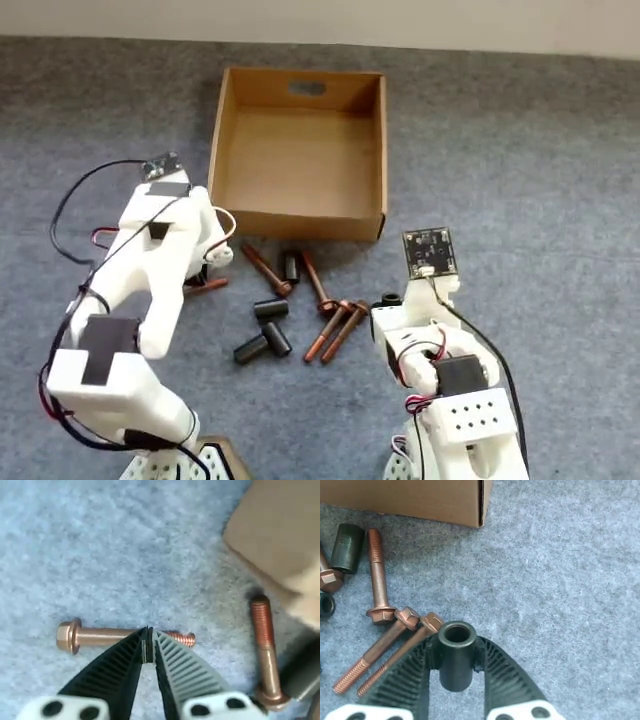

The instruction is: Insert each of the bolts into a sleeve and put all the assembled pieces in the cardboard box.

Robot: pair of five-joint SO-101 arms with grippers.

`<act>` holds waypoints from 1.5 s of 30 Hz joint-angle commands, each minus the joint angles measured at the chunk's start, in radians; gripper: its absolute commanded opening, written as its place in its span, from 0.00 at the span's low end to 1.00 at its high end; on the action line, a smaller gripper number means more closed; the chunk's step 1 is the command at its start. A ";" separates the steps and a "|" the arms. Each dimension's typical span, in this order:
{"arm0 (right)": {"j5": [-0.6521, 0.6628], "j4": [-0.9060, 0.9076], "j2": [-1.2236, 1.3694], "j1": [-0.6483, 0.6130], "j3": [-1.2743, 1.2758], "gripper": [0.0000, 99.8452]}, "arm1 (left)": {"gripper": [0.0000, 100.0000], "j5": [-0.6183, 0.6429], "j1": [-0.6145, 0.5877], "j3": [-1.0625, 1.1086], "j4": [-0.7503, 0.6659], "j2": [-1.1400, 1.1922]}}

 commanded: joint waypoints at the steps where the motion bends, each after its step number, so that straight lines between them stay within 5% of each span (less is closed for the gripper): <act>1: 0.012 -0.001 -0.012 -0.004 -0.004 0.01 | 0.02 -0.046 -0.015 -0.039 0.055 -0.008; 5: 0.012 -0.001 -0.012 -0.004 -0.004 0.01 | 0.04 -0.049 -0.019 -0.067 0.160 -0.162; 13: 0.014 -0.001 -0.012 -0.004 -0.004 0.01 | 0.28 -0.043 -0.021 0.177 0.212 -0.409; 17: 0.014 -0.001 -0.012 -0.004 -0.004 0.01 | 0.28 -0.040 -0.042 0.312 0.120 -0.409; 25: 0.028 -0.001 -0.012 -0.004 -0.004 0.01 | 0.27 0.157 -0.220 0.464 -0.204 -0.407; 32: 0.052 -0.001 -0.012 -0.004 -0.004 0.01 | 0.27 0.261 -0.220 0.430 -0.233 -0.409; 45: 0.054 -0.001 -0.012 -0.004 -0.004 0.01 | 0.27 0.264 -0.163 0.374 -0.230 -0.415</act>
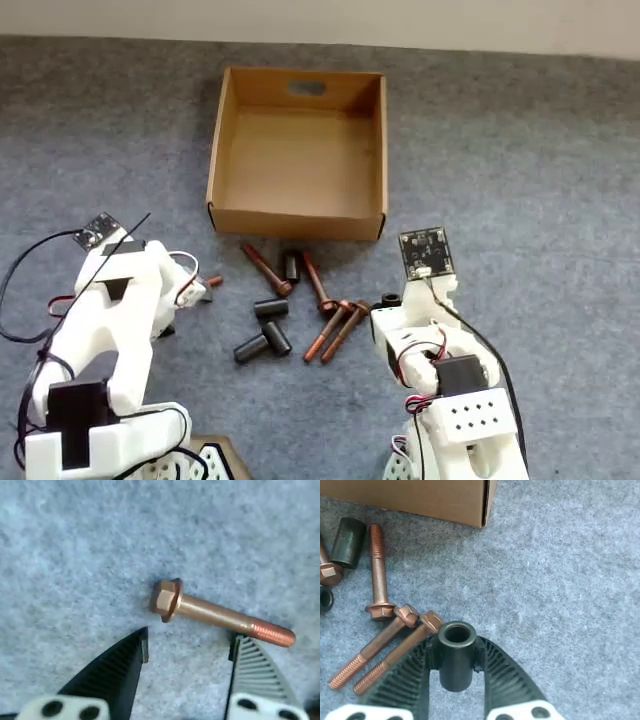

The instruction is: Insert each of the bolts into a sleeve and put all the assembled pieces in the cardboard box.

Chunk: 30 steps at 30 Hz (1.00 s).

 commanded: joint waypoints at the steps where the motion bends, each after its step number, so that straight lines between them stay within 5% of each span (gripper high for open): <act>1: 0.011 -0.001 -0.012 -0.004 -0.004 0.01 | 0.27 0.015 0.025 -0.073 -0.057 -0.031; 20: 0.012 -0.002 -0.012 -0.005 0.015 0.01 | 0.27 0.012 0.051 -0.116 -0.011 -0.033; 30: 0.012 -0.007 -0.012 -0.007 0.016 0.01 | 0.28 0.020 0.048 -0.308 0.336 -0.033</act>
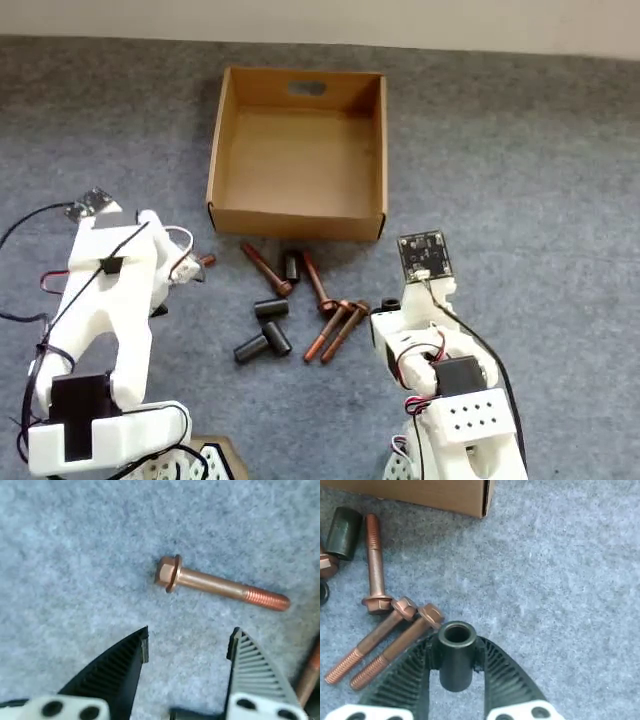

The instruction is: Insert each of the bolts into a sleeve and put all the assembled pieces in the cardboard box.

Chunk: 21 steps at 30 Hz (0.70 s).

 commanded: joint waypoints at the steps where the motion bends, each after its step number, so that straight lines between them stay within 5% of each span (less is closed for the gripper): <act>1: 0.012 -0.007 -0.012 -0.007 -0.007 0.01 | 0.27 0.009 0.012 -0.114 0.110 -0.033; 5: 0.012 -0.007 -0.012 -0.005 -0.005 0.01 | 0.27 0.018 0.012 -0.133 0.092 -0.024; 13: 0.012 -0.004 -0.012 -0.005 0.010 0.01 | 0.28 0.293 -0.010 -0.016 -0.114 -0.025; 21: 0.012 -0.005 -0.012 -0.005 0.010 0.01 | 0.28 0.350 -0.016 0.027 -0.129 -0.025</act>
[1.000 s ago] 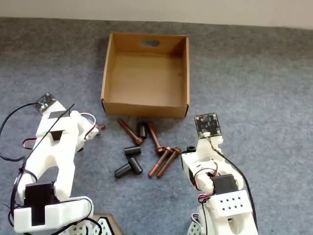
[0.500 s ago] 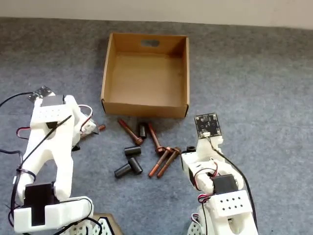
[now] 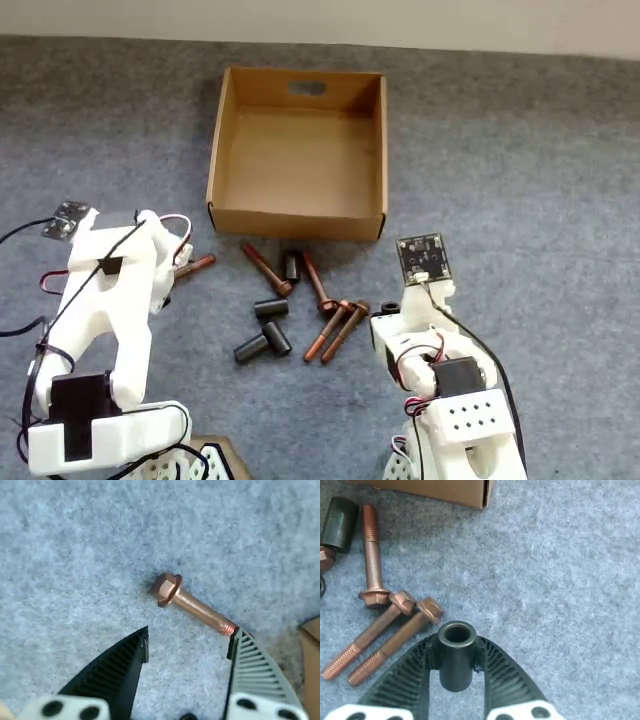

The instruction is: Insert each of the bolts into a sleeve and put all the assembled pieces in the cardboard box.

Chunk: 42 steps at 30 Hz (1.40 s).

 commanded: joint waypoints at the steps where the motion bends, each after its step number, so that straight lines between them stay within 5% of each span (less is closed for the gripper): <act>1: 0.012 -0.005 -0.012 -0.005 -0.012 0.01 | 0.28 0.011 -0.013 -0.001 -0.011 -0.025; 11: 0.012 -0.007 -0.012 -0.005 -0.008 0.01 | 0.28 0.034 -0.038 0.070 -0.150 -0.025; 28: 0.012 -0.007 -0.012 -0.005 -0.015 0.01 | 0.28 0.048 -0.030 0.101 -0.158 -0.024; 36: 0.012 -0.004 -0.012 -0.005 -0.015 0.01 | 0.28 0.048 -0.035 0.228 -0.388 -0.024; 42: 0.012 -0.004 -0.012 -0.005 -0.013 0.01 | 0.27 0.049 -0.030 0.228 -0.394 -0.024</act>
